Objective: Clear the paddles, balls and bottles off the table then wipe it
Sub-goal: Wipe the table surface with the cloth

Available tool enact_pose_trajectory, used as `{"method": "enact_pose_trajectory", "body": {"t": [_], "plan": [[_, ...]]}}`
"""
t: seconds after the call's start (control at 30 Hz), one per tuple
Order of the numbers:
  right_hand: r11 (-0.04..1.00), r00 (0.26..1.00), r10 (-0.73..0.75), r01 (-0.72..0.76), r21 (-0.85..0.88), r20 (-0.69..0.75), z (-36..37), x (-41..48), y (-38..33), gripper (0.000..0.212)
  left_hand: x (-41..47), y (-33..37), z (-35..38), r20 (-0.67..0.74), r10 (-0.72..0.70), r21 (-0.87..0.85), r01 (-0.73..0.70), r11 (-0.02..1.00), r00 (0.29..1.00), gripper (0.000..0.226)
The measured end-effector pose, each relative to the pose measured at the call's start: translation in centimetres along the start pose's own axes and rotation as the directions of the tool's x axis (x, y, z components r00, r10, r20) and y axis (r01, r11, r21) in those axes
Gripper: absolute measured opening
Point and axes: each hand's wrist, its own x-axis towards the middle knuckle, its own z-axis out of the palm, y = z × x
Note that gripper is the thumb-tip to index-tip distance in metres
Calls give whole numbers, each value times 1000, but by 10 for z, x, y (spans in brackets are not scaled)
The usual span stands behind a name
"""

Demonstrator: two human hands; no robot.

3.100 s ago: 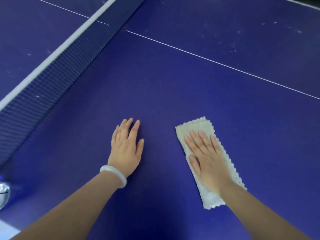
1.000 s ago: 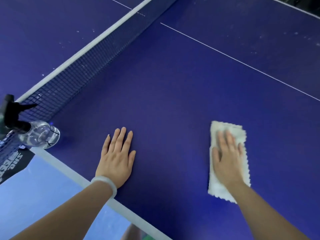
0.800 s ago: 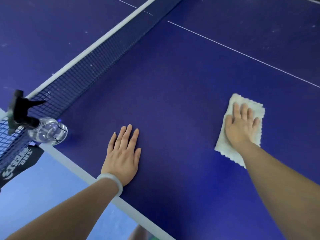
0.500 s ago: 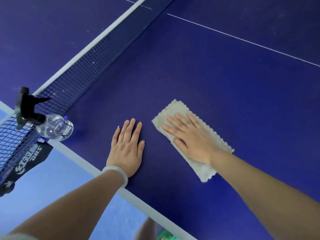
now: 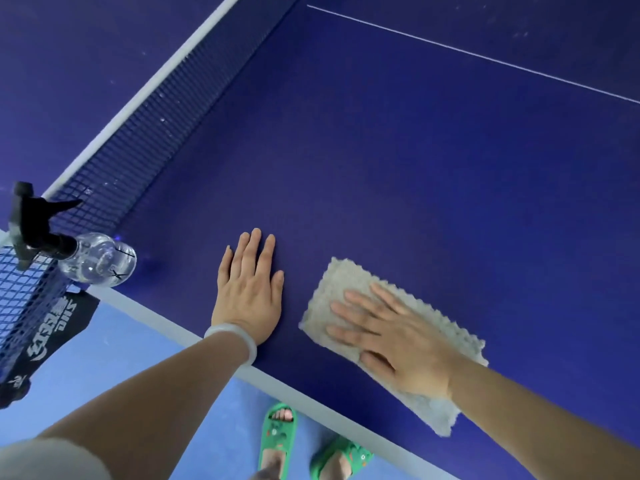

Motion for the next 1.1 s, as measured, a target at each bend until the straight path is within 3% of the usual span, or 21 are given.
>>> {"method": "enact_pose_trajectory", "body": {"t": [0.07, 0.13, 0.2, 0.27, 0.3, 0.37, 0.47, 0.53, 0.57, 0.6, 0.63, 0.7, 0.73, 0.77, 0.8, 0.87, 0.97, 1.1], "plan": [[1000, 1000, -14, 14, -8, -1, 1, -31, 13, 53, 0, 0, 1, 3, -2, 6, 2, 1000, 1000, 63], [956, 955, 294, -295, -4, -49, 6, -56, 38, 57, 0, 0, 2, -6, -1, 6, 1, 1000, 1000, 64], [741, 732, 671, -668, 67, -118, 6, -61, 51, 56, 0, -1, 2, -7, 3, -6, -3, 1000, 1000, 65], [542, 524, 838, -832, 119, -152, 9, -34, 39, 57, -1, -1, 3, -1, 5, -14, -5, 1000, 1000, 66], [508, 488, 858, -853, 122, -160, 11, -15, 24, 58, -1, -1, 3, -2, 10, -13, -10, 1000, 1000, 66], [590, 571, 801, -803, 78, -178, 14, 22, -19, 58, 0, -2, 4, -10, 17, -10, -17, 1000, 1000, 66], [826, 819, 560, -563, 10, -128, 24, 30, -89, 57, 0, -3, 5, -22, 28, -18, -28, 999, 999, 66], [894, 890, 442, -447, -32, -114, 30, -2, -106, 58, -1, -4, 6, -32, 38, -27, -39, 999, 999, 66], [881, 879, 461, -469, -57, -121, 34, -21, -105, 59, -1, -4, 6, -37, 41, -29, -42, 999, 998, 65], [820, 819, 557, -569, -66, -135, 38, -40, -99, 60, -1, -4, 6, -39, 43, -27, -44, 999, 998, 64], [693, 689, 710, -721, -32, -146, 39, -55, -93, 60, -1, -3, 6, -38, 45, -28, -46, 999, 998, 62], [325, 309, 943, -937, 133, -124, 37, -60, -83, 60, -1, -2, 6, -29, 46, -34, -47, 998, 999, 61], [187, 169, 980, -963, 194, -105, 37, -48, -83, 61, -1, -2, 6, -23, 46, -35, -46, 998, 999, 61], [110, 89, 991, -966, 234, -99, 35, -29, -86, 62, -1, -3, 5, -17, 46, -31, -47, 998, 999, 61], [88, 63, 992, -964, 252, -105, 33, -7, -90, 63, -2, -3, 5, -15, 50, -26, -51, 998, 999, 61], [145, 115, 985, -955, 260, -127, 29, 37, -100, 62, -2, -4, 4, -13, 56, -21, -56, 998, 998, 61], [287, 263, 956, -930, 228, -131, 26, 84, -118, 60, -1, -3, 5, -15, 59, -28, -60, 998, 998, 61], [433, 414, 901, -882, 188, -130, 30, 65, -125, 58, -2, -4, 4, -19, 65, -35, -65, 997, 998, 61]]}}
